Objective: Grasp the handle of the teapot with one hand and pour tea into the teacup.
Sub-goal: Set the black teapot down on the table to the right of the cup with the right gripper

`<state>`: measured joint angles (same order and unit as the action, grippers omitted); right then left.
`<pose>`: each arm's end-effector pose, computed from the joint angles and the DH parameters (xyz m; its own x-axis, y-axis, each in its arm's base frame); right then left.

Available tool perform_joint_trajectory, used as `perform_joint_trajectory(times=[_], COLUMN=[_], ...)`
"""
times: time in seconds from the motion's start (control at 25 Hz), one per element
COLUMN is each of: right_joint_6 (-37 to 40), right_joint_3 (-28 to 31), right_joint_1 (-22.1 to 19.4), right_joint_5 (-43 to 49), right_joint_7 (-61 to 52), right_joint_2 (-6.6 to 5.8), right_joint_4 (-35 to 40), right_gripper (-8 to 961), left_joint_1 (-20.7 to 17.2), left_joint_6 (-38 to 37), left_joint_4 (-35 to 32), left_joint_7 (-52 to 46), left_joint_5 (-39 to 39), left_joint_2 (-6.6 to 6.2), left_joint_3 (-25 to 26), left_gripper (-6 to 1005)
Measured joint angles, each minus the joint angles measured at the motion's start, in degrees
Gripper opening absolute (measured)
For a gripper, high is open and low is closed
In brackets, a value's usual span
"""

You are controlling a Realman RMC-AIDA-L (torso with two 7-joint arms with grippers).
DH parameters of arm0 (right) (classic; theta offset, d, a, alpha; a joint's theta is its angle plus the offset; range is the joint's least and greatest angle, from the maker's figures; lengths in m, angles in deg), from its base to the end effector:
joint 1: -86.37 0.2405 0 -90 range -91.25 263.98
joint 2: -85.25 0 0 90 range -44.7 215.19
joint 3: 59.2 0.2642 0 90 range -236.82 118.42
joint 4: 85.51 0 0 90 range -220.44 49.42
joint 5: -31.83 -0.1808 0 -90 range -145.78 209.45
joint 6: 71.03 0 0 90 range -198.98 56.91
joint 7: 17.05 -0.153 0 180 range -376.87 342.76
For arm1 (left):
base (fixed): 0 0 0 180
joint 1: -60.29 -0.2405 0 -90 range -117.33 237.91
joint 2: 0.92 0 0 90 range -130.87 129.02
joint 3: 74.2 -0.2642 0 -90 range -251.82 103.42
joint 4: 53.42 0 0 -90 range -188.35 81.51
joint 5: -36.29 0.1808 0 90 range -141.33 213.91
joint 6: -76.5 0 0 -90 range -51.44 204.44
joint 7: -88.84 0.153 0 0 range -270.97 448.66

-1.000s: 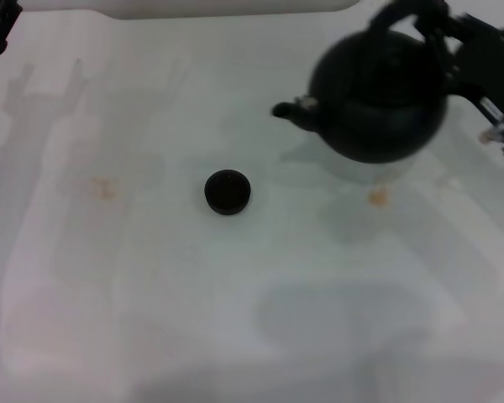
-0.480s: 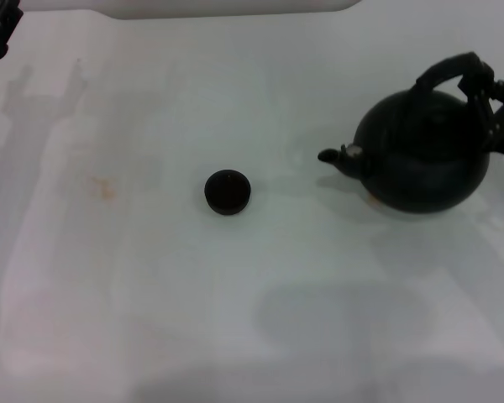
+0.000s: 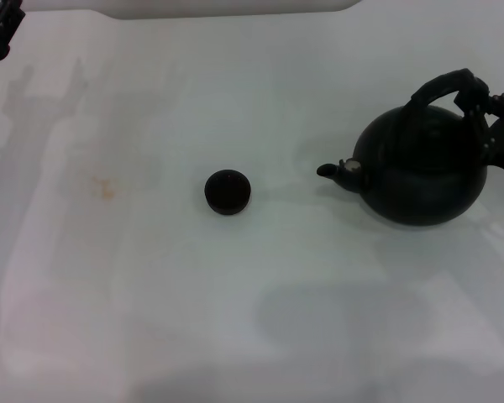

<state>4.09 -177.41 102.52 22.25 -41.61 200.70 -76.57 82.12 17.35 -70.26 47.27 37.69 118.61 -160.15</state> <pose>0.3253 0.2698 -0.0132 0.6806 -0.0445 -0.7313 -0.6671 -0.4505 -0.5934 -0.3136 0.3416 0.0163 0.3410 0.0248 0.9397 0.9291 -0.1609 -0.3329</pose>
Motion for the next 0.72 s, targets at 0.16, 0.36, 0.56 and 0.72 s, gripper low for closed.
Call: perform_joint_trajectory(times=[0.16,0.36,0.56,0.72], right_joint_6=[-0.8,-1.02,-1.32,-1.6], right_joint_3=[0.0,-0.03,-0.08,-0.09], right_joint_1=[-0.07,-0.27,-0.18,-0.14], right_joint_5=[0.01,0.01,0.01,0.0], right_joint_7=[0.03,0.04,-0.12,-0.32], right_joint_2=[0.02,0.03,0.03,0.03], right_joint_4=[0.0,0.01,0.03,0.04], right_gripper=[134,135,136,137], left_joint_1=[0.03,0.05,0.06,0.06], left_joint_6=[0.0,0.0,0.0,0.0], left_joint_4=[-0.02,-0.04,-0.04,-0.04], left_joint_7=[0.0,0.0,0.0,0.0], left_joint_5=[0.01,0.0,-0.19,-0.3], left_joint_2=[0.0,0.0,-0.01,-0.07], left_joint_3=[0.0,-0.05,-0.09,-0.09], left_gripper=[876,876,876,876])
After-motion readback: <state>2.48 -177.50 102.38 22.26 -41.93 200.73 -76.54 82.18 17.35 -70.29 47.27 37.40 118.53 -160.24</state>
